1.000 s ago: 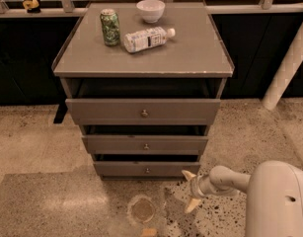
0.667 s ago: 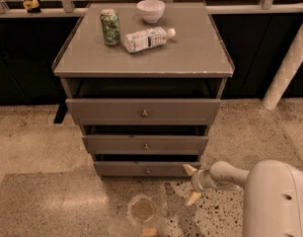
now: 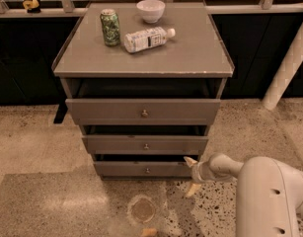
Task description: Open bottom drawer
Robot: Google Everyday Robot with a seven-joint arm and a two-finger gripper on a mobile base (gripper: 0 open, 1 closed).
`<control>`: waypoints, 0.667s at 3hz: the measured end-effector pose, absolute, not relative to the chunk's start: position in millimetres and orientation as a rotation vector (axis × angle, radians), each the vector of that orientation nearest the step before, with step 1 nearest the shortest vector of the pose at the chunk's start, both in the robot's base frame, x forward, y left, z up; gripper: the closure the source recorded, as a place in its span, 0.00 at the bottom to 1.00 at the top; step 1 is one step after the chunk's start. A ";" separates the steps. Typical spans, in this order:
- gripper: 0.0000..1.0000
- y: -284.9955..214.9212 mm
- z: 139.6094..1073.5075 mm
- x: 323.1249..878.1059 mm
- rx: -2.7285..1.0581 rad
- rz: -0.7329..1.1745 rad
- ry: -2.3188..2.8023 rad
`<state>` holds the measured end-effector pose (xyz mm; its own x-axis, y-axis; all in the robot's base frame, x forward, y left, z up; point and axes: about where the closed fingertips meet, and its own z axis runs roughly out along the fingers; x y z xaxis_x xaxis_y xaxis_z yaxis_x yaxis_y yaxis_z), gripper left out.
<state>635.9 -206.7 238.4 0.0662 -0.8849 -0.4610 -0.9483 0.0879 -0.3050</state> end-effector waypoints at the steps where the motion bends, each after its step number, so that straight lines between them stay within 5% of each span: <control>1: 0.00 -219.3 218.6 645.2 -1.755 0.106 1.864; 2: 0.00 -230.4 196.9 667.1 -1.697 0.031 1.907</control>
Offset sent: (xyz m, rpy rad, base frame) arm 0.0643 -0.0448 -0.0652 -0.0699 -0.0994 -0.2207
